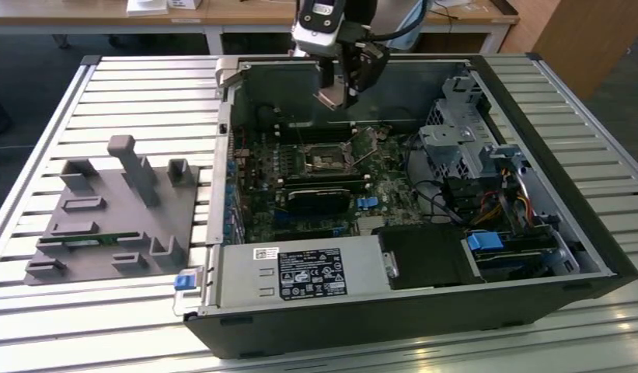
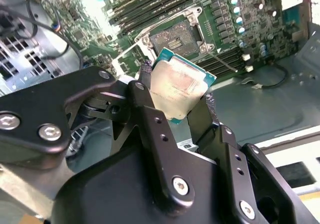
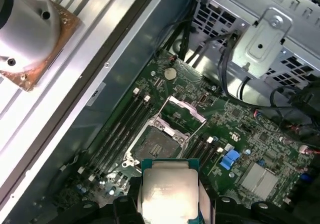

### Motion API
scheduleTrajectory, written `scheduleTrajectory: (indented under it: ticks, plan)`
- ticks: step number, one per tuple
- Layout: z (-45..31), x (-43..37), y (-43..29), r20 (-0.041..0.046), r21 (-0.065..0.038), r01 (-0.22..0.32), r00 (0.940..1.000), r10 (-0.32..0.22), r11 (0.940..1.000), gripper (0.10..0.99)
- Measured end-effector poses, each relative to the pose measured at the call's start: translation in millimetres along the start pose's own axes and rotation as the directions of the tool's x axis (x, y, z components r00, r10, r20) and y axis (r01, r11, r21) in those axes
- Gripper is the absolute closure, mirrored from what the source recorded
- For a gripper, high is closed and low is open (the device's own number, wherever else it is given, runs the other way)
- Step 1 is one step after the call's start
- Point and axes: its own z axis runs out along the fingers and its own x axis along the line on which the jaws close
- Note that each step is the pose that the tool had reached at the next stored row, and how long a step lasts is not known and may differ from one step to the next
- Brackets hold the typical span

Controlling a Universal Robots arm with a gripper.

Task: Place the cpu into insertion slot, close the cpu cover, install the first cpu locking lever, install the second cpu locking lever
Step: 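Place the cpu into insertion slot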

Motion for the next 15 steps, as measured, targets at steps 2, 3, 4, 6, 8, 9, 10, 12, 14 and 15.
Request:
scheduleTrajectory:
  ticks: [2, 3, 4, 6, 8, 9, 10, 12, 14, 15]
  plan:
    - [0.9, 0.0, -0.1, 0.0028, -0.001, -0.036, 0.9993, 0.036, 0.9993, 0.549]
    - [1.2, 0.0, -0.1, 0.0041, -0.001, -0.054, 0.9985, 0.054, 0.9985, 0.549]
    - [1.5, 0.0, -0.1, 0.0054, -0.001, -0.071, 0.9974, 0.071, 0.9975, 0.549]
    - [2.1, 0.0, -0.2, 0.0077, -0.002, -0.102, 0.9948, 0.102, 0.9948, 0.549]
    - [2.8, 0.0, -0.2, 0.0098, -0.002, -0.129, 0.9916, 0.129, 0.9917, 0.549]
    - [3.0, 0.0, -0.2, 0.0107, -0.003, -0.141, 0.9900, 0.141, 0.9901, 0.549]
    - [3.3, 0.0, -0.3, 0.0115, -0.003, -0.152, 0.9884, 0.152, 0.9884, 0.549]
    - [3.8, -0.1, -0.3, 0.0132, -0.003, -0.174, 0.9847, 0.174, 0.9848, 0.549]
    - [4.6, -0.1, -0.4, 0.0147, -0.004, -0.195, 0.9807, 0.195, 0.9808, 0.549]
    - [5.0, -0.1, -0.4, 0.0152, -0.004, -0.203, 0.9790, 0.203, 0.9792, 0.549]
